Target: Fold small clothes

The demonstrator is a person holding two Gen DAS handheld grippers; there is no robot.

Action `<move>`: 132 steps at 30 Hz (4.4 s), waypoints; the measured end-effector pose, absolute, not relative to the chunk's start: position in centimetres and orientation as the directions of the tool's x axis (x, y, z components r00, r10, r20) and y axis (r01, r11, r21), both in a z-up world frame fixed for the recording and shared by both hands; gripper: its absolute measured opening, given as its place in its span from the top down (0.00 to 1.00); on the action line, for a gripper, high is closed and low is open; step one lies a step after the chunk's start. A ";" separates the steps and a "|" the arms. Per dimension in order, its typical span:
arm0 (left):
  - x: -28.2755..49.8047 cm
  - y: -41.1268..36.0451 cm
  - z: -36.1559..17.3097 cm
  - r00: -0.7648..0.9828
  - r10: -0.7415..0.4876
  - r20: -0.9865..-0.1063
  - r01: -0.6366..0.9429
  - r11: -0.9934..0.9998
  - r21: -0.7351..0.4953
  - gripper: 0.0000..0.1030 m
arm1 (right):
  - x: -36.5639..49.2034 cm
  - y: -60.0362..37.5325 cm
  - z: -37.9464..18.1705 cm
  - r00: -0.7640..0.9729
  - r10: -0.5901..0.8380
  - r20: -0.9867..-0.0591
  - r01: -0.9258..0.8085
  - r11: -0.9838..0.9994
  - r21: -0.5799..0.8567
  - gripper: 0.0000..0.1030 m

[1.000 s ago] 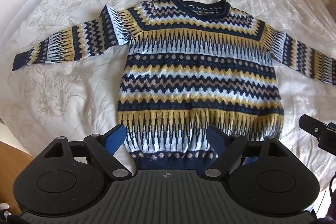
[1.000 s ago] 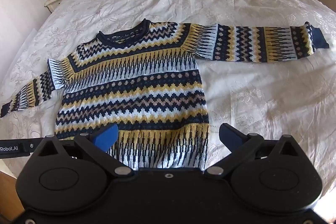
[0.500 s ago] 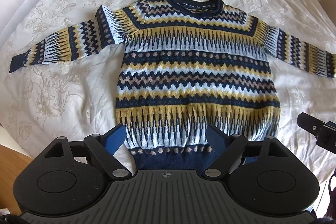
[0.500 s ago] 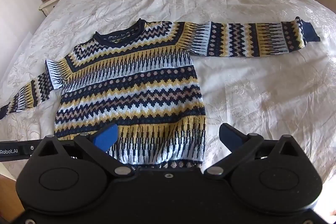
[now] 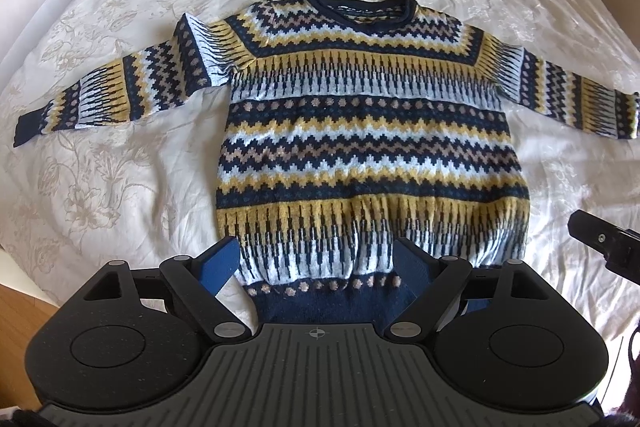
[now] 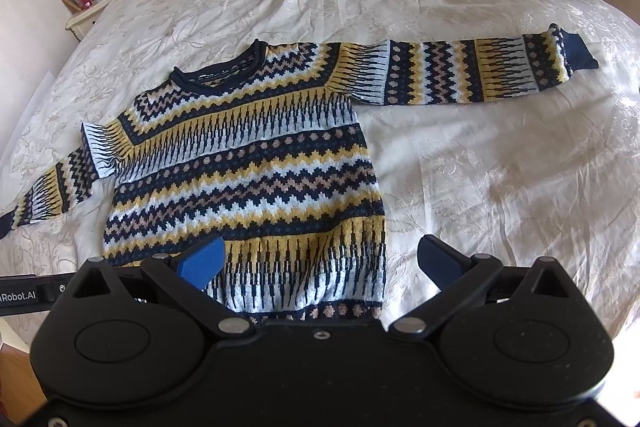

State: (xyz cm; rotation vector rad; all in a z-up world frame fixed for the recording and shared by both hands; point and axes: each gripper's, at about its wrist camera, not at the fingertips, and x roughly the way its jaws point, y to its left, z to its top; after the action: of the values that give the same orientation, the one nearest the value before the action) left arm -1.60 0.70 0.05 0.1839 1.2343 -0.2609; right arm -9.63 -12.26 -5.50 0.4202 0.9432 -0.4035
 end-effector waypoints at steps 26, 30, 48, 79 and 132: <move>-0.9 2.1 -0.1 0.296 -0.107 -0.949 0.300 0.954 -0.014 0.19 | -8.6 -10.8 -5.3 0.531 -0.149 -0.834 0.504 0.847 0.169 0.01; -1.0 2.1 -0.1 0.296 -0.107 -0.949 0.300 0.954 -0.013 0.19 | -8.6 -10.8 -5.3 0.531 -0.150 -0.834 0.504 0.847 0.169 0.01; 0.4 2.3 -0.5 0.276 -0.128 -0.953 0.342 0.939 -0.027 0.19 | -7.5 -10.0 -5.5 0.517 -0.163 -0.840 0.520 0.839 0.158 0.01; 4.0 -0.5 2.7 0.562 -0.220 -0.797 0.296 0.954 -0.054 0.19 | -6.1 -19.1 -5.0 0.642 -0.278 -0.714 0.556 0.811 0.184 0.01; 6.0 -4.1 -3.5 0.419 -0.076 -0.905 0.145 0.989 -0.016 0.19 | 0.9 -42.7 -6.3 0.749 -0.133 -0.649 0.537 0.696 0.477 0.75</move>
State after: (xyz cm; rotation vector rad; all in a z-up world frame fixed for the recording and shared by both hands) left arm 6.04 -4.09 -3.54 0.0677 1.1306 -0.1388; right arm 0.89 -42.72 -6.31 0.7091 0.6226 -0.4021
